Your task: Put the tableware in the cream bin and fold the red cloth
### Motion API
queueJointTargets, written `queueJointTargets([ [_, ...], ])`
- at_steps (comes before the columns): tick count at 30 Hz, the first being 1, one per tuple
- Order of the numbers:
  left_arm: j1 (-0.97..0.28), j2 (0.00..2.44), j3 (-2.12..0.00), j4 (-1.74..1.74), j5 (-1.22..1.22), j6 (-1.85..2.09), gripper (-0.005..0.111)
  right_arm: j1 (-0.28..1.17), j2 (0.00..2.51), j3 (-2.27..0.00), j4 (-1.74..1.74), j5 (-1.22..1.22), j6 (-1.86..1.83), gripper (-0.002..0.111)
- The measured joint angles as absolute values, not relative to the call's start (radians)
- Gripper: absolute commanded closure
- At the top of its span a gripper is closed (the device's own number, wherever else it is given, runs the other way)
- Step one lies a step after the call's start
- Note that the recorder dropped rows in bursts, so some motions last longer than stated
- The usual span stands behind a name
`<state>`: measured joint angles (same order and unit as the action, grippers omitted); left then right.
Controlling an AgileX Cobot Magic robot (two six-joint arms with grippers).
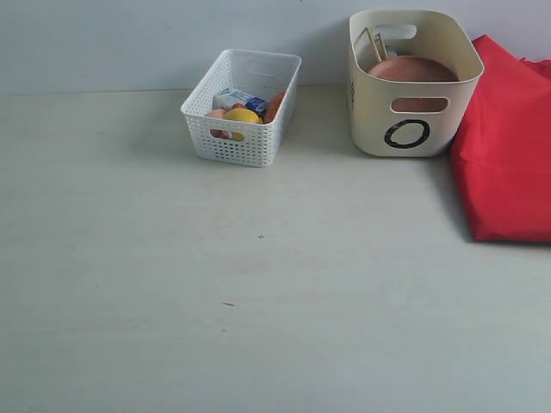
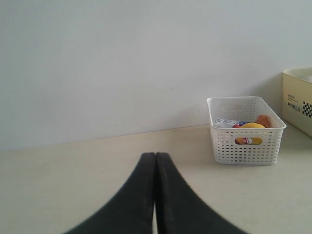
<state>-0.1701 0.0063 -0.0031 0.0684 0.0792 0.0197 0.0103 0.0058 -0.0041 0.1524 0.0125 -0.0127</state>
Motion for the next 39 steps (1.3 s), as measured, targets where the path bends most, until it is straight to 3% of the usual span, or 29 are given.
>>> queueJointTargets([
  [15,-0.17,0.006,-0.003,0.068,0.079,0.02,0.106,0.015,0.006,-0.004,0.12,0.012,-0.059,0.108],
  [24,-0.17,0.006,-0.003,0.068,0.079,0.02,0.106,0.142,0.006,-0.004,0.12,0.025,-0.091,0.108],
  [39,-0.17,0.006,-0.003,0.068,0.079,0.02,0.106,0.142,0.006,-0.004,0.12,0.157,-0.102,0.108],
])
